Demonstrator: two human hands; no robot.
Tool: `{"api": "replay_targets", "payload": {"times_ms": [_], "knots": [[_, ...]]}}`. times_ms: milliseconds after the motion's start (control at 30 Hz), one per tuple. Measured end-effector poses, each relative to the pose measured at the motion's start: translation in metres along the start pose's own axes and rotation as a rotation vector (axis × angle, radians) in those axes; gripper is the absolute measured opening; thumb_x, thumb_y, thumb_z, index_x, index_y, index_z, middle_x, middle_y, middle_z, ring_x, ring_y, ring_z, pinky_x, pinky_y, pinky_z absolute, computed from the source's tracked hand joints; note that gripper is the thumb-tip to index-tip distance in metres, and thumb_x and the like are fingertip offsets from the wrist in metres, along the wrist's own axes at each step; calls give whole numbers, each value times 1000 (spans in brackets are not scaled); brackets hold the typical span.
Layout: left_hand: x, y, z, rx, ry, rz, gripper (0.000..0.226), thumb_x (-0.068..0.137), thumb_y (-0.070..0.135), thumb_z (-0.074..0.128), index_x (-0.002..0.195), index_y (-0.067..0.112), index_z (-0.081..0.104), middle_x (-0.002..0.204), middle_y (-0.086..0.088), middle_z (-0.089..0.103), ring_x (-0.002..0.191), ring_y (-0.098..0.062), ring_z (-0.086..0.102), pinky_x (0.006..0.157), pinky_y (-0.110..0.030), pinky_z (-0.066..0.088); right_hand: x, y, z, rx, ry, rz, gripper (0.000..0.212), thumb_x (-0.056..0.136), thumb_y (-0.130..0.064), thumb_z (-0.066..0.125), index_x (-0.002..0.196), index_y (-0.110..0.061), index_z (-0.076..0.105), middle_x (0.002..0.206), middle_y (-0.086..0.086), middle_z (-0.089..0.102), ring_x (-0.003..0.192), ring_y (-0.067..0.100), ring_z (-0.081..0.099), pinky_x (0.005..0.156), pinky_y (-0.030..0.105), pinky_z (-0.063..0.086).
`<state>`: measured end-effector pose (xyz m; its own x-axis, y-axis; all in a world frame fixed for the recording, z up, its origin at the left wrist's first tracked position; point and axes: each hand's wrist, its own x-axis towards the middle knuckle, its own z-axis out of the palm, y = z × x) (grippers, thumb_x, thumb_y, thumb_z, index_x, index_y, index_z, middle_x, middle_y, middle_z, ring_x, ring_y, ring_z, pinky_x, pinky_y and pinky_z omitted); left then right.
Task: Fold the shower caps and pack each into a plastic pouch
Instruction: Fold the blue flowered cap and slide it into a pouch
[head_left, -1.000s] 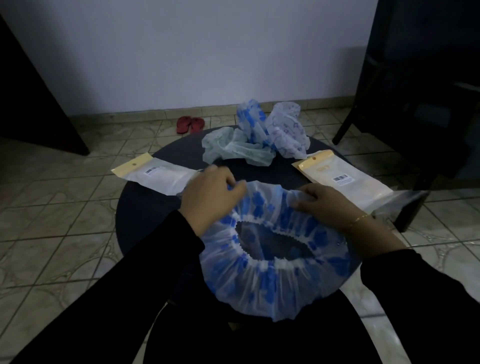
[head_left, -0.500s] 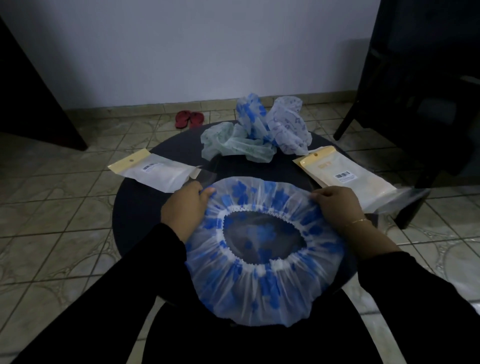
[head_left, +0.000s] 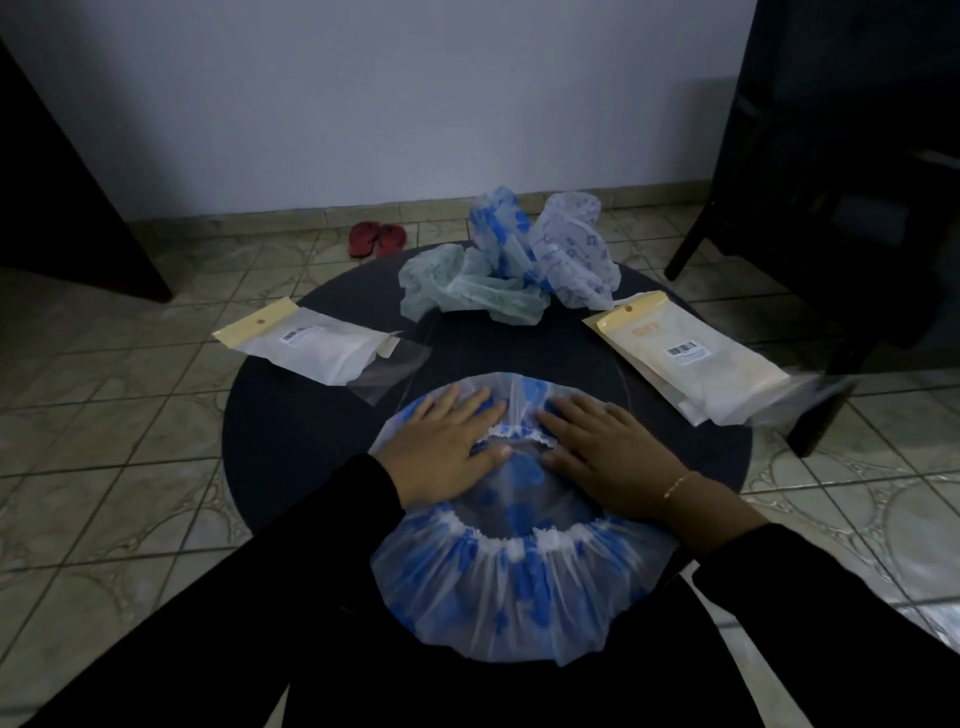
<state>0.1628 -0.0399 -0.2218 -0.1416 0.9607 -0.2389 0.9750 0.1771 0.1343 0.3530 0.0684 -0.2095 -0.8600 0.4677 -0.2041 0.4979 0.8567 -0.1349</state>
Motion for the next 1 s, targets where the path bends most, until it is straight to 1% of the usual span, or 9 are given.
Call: {"api": "replay_targets", "payload": {"times_ms": [167, 267, 400, 467, 533, 633, 767, 900, 1000], "knots": [[-1, 1, -11, -179, -15, 6, 62, 97, 55, 26, 151, 31, 10, 160, 7, -2, 146, -16, -10, 117, -37, -6, 0, 3, -2, 2, -15, 46, 59, 95, -57, 23, 149, -37, 10, 159, -9, 1, 146, 11, -1, 117, 38, 7], [-5, -2, -22, -334, 234, 21, 53, 96, 51, 41, 142, 25, 42, 153, 2, 31, 144, -17, 18, 114, -31, 10, -4, 2, -12, -33, -14, 127, 61, 90, -66, 28, 146, -42, 20, 154, -9, 18, 142, 15, 15, 111, 42, 19], [-16, 1, -36, -6, 564, -35, 32, 94, 41, 45, 107, 27, 70, 112, 4, 63, 107, -22, 52, 90, -35, 33, -11, -2, -34, -126, -60, 247, 70, 78, -81, 22, 127, -39, 50, 125, 1, 50, 117, 20, 47, 97, 42, 30], [-19, 5, -35, 87, 540, -74, 30, 96, 38, 43, 104, 29, 70, 111, 6, 61, 105, -21, 49, 88, -35, 32, -13, -8, -41, -165, -12, 245, 77, 77, -81, 14, 98, -29, 66, 98, 0, 59, 96, 17, 55, 88, 40, 32], [-18, 7, -27, 119, 429, -87, 33, 96, 43, 42, 118, 31, 62, 128, 6, 53, 119, -20, 42, 95, -35, 30, -13, -14, -40, -209, 141, 197, 66, 87, -71, 19, 91, -23, 65, 100, 1, 58, 99, 17, 51, 91, 37, 34], [-17, 7, -8, 57, 204, -99, 55, 97, 53, 33, 147, 34, 25, 158, 0, 14, 145, -24, 7, 114, -40, 10, -8, -15, -26, -127, 269, 84, 45, 95, -53, 33, 126, -25, 50, 138, 0, 41, 131, 18, 32, 107, 35, 25], [-15, 4, 8, -30, 69, -125, 75, 83, 75, 10, 148, 40, -5, 158, 5, -15, 144, -22, -19, 117, -44, -9, 3, -6, 1, -7, 28, 110, 68, 93, -62, 18, 150, -27, 10, 159, -3, 3, 146, 16, -2, 117, 35, 2], [-13, 1, 0, -34, -14, -103, 100, 63, 89, 12, 148, 41, -9, 157, 8, -17, 144, -19, -20, 117, -44, -9, 5, 1, 1, 42, 10, 140, 70, 90, -66, 16, 150, -31, 7, 159, -6, 1, 146, 14, -2, 117, 36, 3], [-16, -6, -3, -111, 199, -75, 95, 73, 88, 11, 150, 32, 14, 159, 3, 13, 146, -17, 7, 117, -40, 8, 1, 2, -4, 49, 72, 188, 66, 90, -66, 18, 145, -33, 26, 155, -6, 21, 143, 16, 16, 114, 39, 18]]}}
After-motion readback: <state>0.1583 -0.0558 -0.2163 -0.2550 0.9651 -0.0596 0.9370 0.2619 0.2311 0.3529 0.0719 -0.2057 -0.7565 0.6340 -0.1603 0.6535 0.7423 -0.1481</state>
